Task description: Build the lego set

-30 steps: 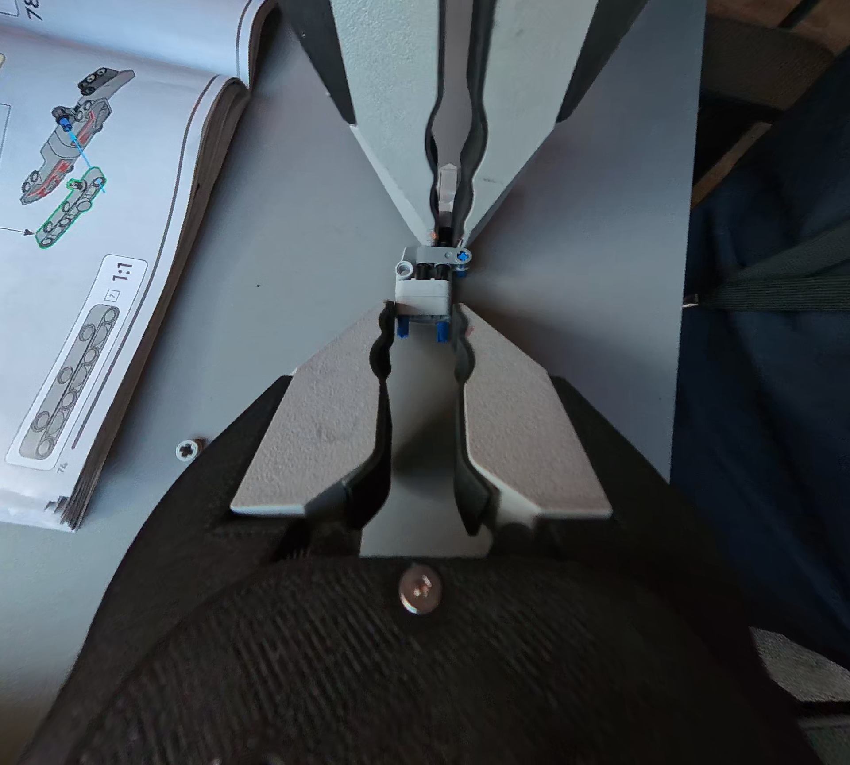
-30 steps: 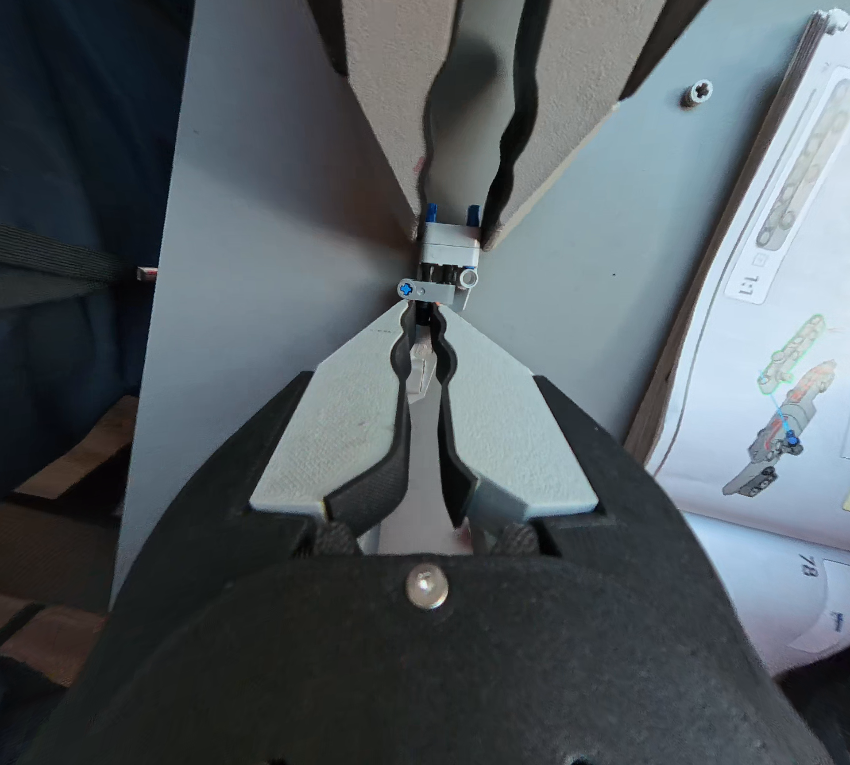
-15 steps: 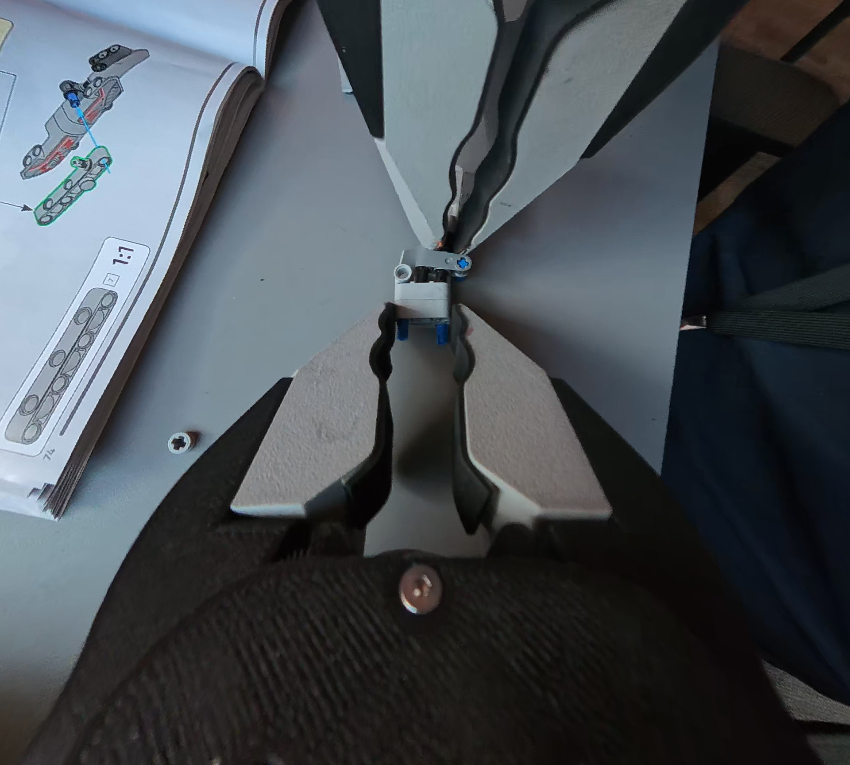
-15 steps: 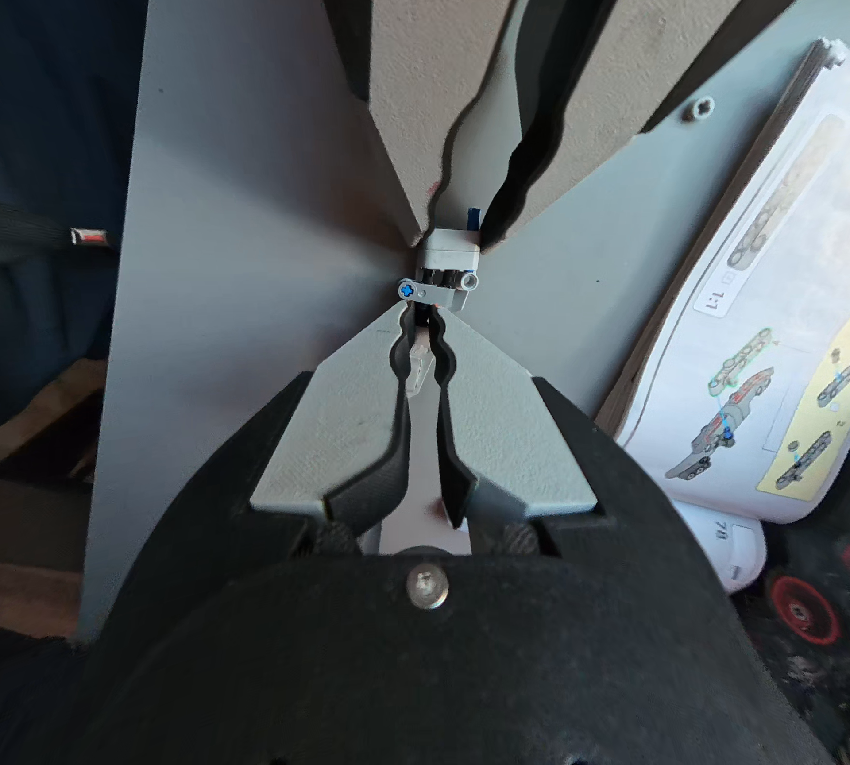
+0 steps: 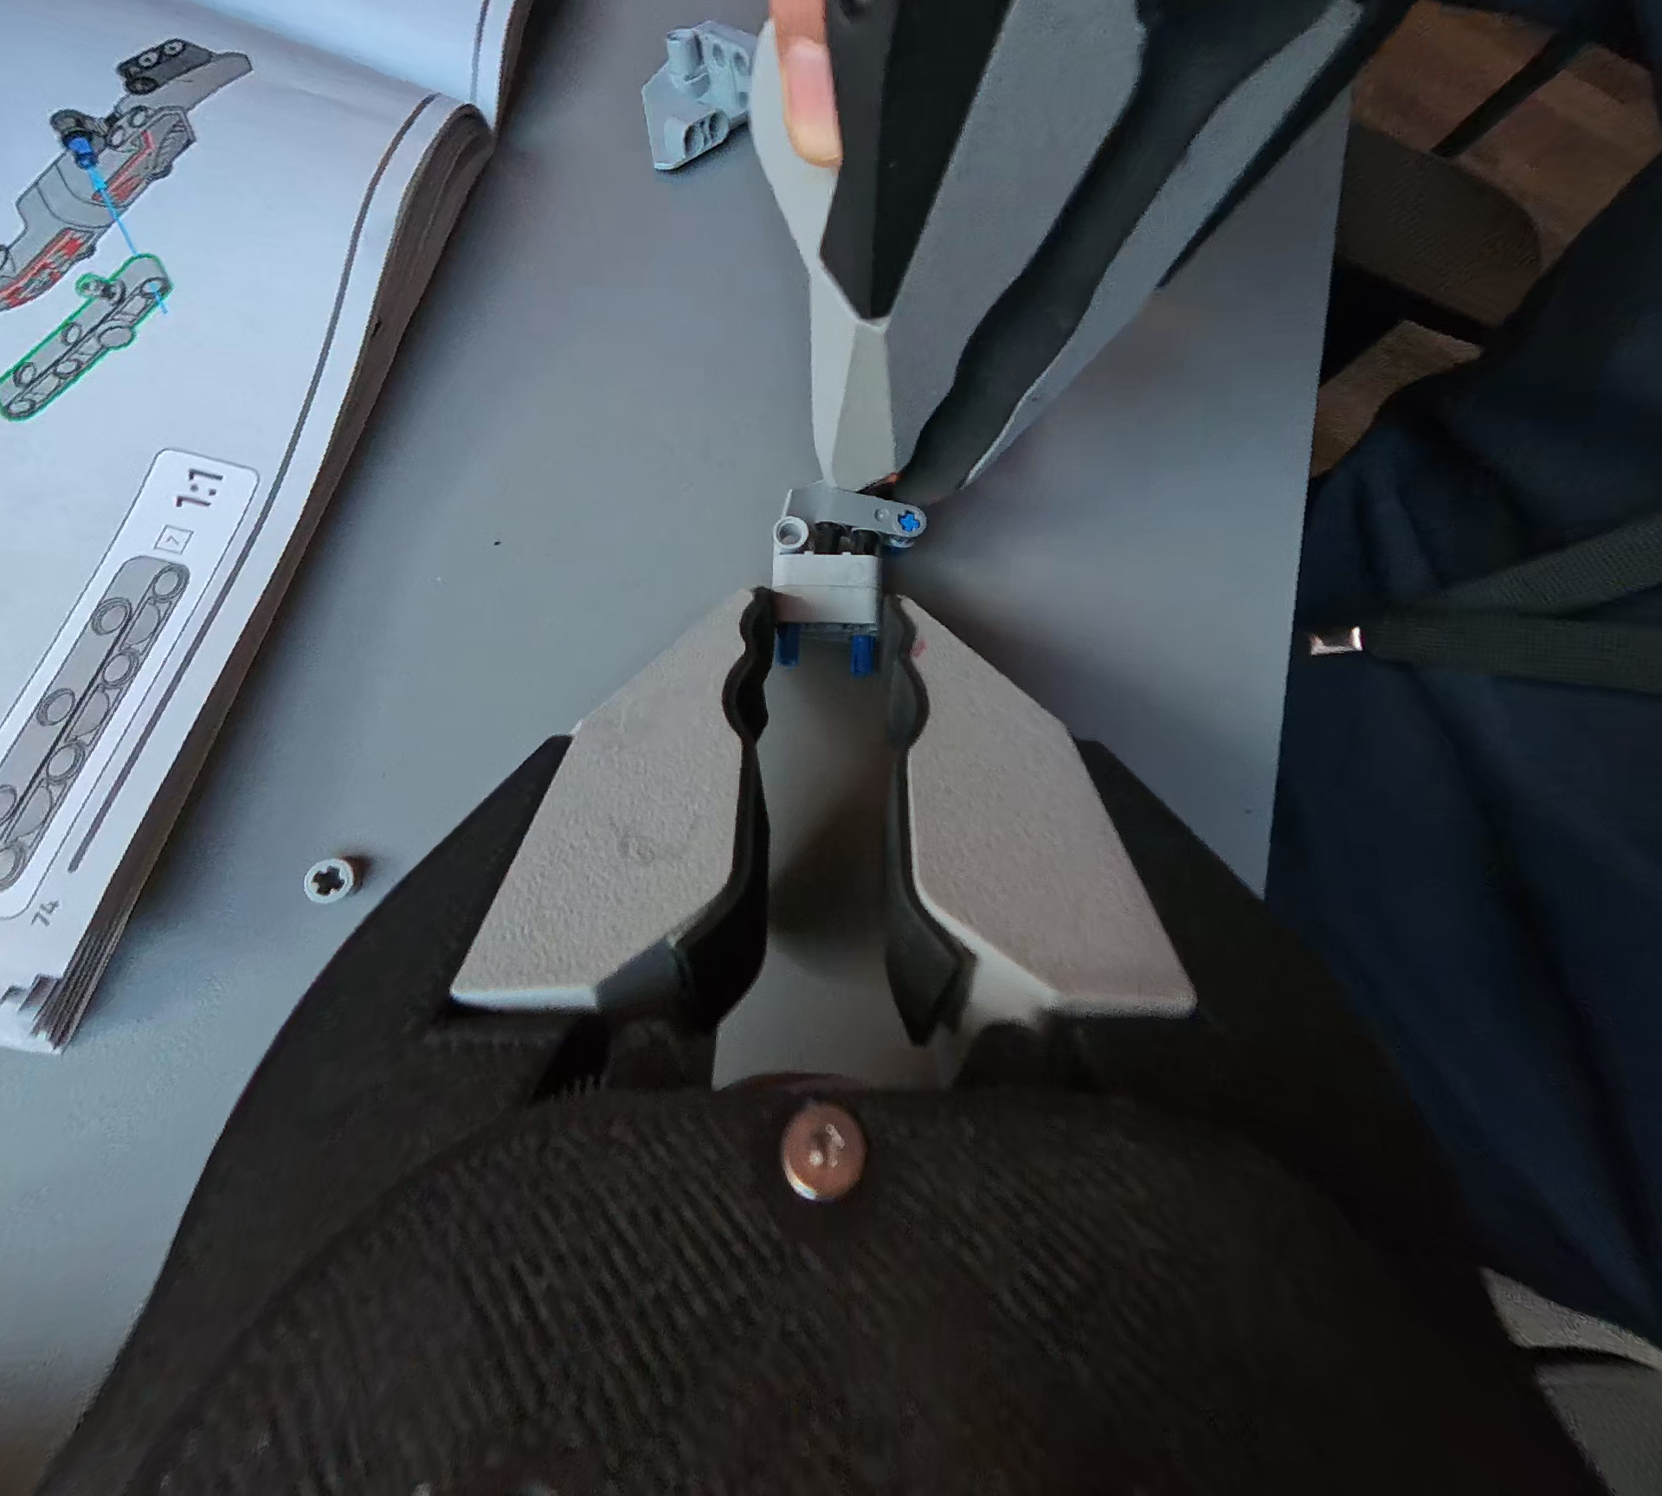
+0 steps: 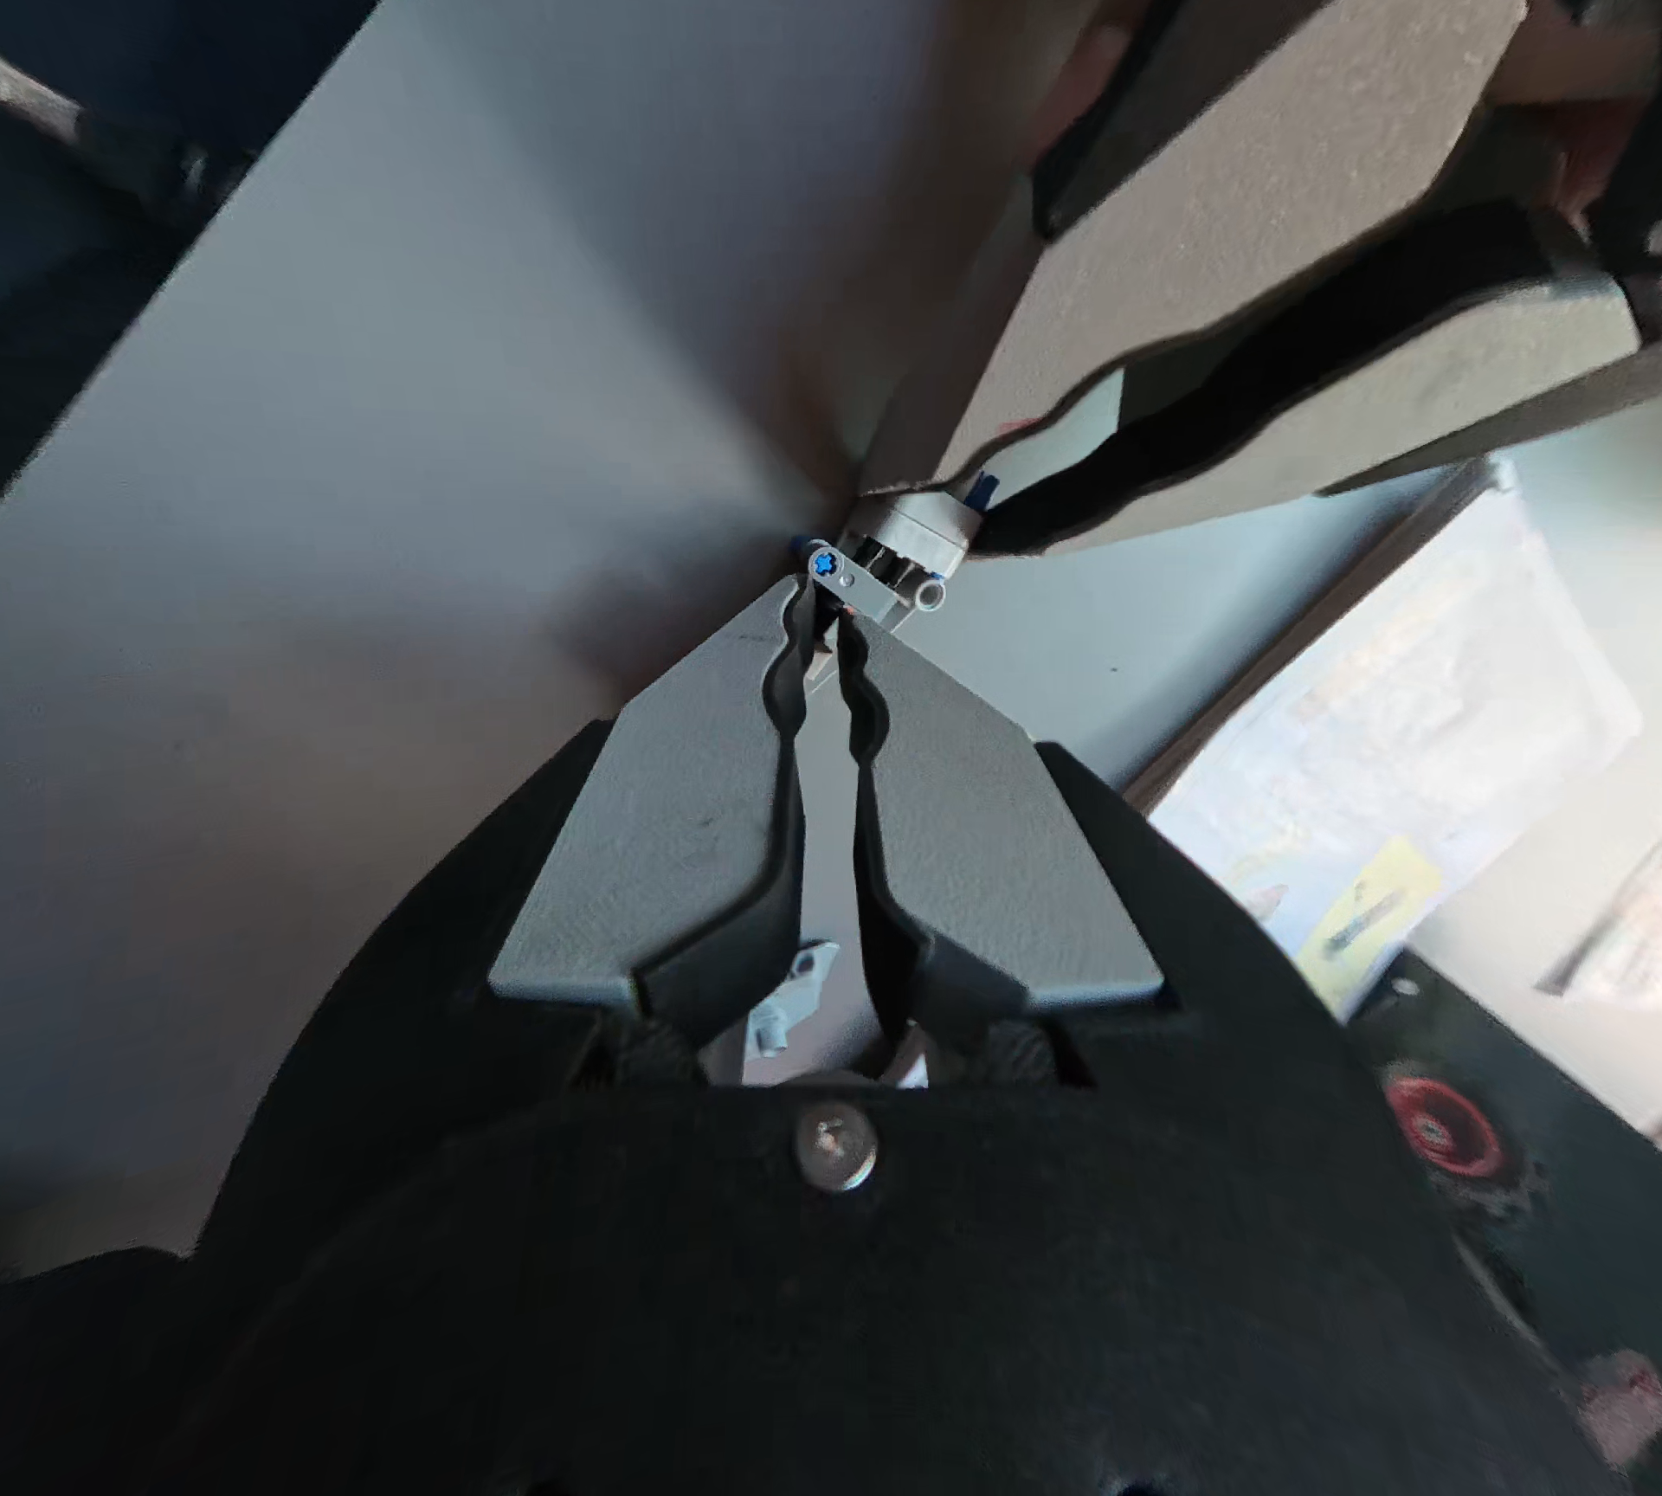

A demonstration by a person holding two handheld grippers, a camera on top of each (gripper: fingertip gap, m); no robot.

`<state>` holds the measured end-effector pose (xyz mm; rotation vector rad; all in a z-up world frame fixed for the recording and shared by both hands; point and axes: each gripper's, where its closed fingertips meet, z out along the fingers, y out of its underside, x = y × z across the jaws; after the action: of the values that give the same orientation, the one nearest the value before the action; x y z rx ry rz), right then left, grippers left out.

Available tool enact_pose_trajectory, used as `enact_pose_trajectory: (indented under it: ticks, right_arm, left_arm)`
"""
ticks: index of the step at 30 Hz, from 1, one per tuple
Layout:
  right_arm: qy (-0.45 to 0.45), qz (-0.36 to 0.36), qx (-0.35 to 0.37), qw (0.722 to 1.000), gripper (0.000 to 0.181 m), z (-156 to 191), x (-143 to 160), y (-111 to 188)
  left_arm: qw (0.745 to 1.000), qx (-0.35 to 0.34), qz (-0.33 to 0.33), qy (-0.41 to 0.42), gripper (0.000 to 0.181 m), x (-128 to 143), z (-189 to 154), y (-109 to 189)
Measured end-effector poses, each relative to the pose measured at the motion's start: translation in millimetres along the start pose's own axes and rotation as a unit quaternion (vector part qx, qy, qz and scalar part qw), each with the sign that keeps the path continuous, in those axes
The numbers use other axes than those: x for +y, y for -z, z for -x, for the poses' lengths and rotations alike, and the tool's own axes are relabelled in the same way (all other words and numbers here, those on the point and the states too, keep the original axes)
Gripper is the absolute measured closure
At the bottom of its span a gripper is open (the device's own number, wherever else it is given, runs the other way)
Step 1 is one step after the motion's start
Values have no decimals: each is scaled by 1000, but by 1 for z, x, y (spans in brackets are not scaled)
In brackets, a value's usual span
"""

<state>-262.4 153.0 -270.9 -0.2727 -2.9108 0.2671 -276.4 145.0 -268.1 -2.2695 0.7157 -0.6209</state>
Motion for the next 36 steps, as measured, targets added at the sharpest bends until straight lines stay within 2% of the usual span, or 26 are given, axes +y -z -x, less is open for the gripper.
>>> enact_pose_trajectory:
  ticks: [2,6,8,12,15,18,22,30,36]
  right_arm:
    - [-52,-14,-25,998,179,1,3,2]
    - [-179,-48,-31,982,178,0,4,1]
    - [-192,-49,-14,980,178,-1,5,1]
    - [-119,2,67,991,178,-1,4,1]
    - [-27,52,122,991,178,-1,5,2]
    - [0,66,136,988,179,-2,5,2]
    - [39,95,165,981,179,-2,5,2]
    - [82,89,173,977,181,-2,4,2]
    - [157,139,236,949,181,-4,2,4]
  left_arm:
    - [1000,6,-2,-1,160,-1,0,-1]
    - [1000,-9,-2,-12,160,-1,3,-1]
    - [1000,-15,-2,-19,160,-1,4,-1]
    - [1000,-14,-1,-18,160,-1,2,-1]
    - [1000,-4,-1,-3,160,-1,1,-1]
    - [1000,12,-1,11,160,-1,1,0]
    - [1000,7,11,-21,160,-1,-1,-2]
    - [999,13,10,-45,158,-2,-4,-5]
    - [998,56,14,-22,159,-2,-2,-3]
